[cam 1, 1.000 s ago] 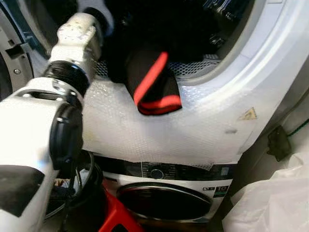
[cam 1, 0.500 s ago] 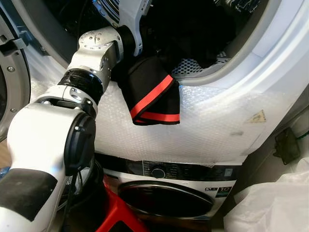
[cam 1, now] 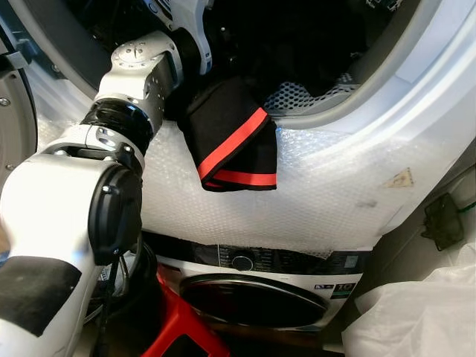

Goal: Clothes washing

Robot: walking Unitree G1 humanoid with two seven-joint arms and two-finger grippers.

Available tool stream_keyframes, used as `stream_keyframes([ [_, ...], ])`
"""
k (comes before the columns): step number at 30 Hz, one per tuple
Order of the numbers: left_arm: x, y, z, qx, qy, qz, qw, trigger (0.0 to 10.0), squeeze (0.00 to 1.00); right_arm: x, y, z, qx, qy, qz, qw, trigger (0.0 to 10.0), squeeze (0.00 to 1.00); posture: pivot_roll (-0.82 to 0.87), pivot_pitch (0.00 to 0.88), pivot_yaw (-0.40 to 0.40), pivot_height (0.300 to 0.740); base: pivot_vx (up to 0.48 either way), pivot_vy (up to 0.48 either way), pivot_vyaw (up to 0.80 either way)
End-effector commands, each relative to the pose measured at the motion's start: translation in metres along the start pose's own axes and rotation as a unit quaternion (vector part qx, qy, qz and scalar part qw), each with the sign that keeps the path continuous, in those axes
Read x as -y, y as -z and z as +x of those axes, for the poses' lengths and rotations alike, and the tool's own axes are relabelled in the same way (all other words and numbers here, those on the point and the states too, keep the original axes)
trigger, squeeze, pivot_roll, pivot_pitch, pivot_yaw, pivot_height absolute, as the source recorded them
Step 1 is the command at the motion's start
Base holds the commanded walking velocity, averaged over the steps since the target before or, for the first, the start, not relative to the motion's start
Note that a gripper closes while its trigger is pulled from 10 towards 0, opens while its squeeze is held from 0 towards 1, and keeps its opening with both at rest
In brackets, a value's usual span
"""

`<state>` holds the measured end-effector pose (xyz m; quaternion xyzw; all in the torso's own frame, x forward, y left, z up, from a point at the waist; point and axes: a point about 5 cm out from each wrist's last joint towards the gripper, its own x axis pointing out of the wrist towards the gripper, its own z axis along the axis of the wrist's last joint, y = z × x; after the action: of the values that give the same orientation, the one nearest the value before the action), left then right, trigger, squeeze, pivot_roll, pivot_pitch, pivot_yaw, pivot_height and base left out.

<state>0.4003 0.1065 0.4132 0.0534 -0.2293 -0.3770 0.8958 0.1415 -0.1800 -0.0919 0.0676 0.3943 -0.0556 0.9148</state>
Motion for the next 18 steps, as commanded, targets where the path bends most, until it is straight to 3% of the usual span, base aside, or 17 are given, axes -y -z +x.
stream_keyframes([
  [1, 0.0, -0.003, 0.0, -0.017, 0.016, 0.014, 1.0, 10.0, 1.0, 0.001, 0.058, -0.024, -0.121, 0.012, 0.016, 0.992, 10.0, 0.0, -0.06, 0.219, 0.128, 0.74, 0.0, 0.0, 0.0],
  [11, -0.003, -0.013, -0.007, -0.041, 0.079, 0.059, 0.994, 10.0, 1.0, -0.009, 0.055, -0.02, -0.125, 0.001, 0.018, 0.992, 10.0, 0.0, -0.02, 0.208, 0.143, 0.74, 0.0, 0.0, 0.0],
  [18, -0.003, -0.023, -0.019, -0.05, 0.184, 0.076, 0.979, 10.0, 1.0, -0.017, 0.051, -0.016, -0.123, -0.008, 0.02, 0.992, 10.0, 0.0, 0.0, 0.188, 0.146, 0.74, 0.0, 0.0, 0.0],
])
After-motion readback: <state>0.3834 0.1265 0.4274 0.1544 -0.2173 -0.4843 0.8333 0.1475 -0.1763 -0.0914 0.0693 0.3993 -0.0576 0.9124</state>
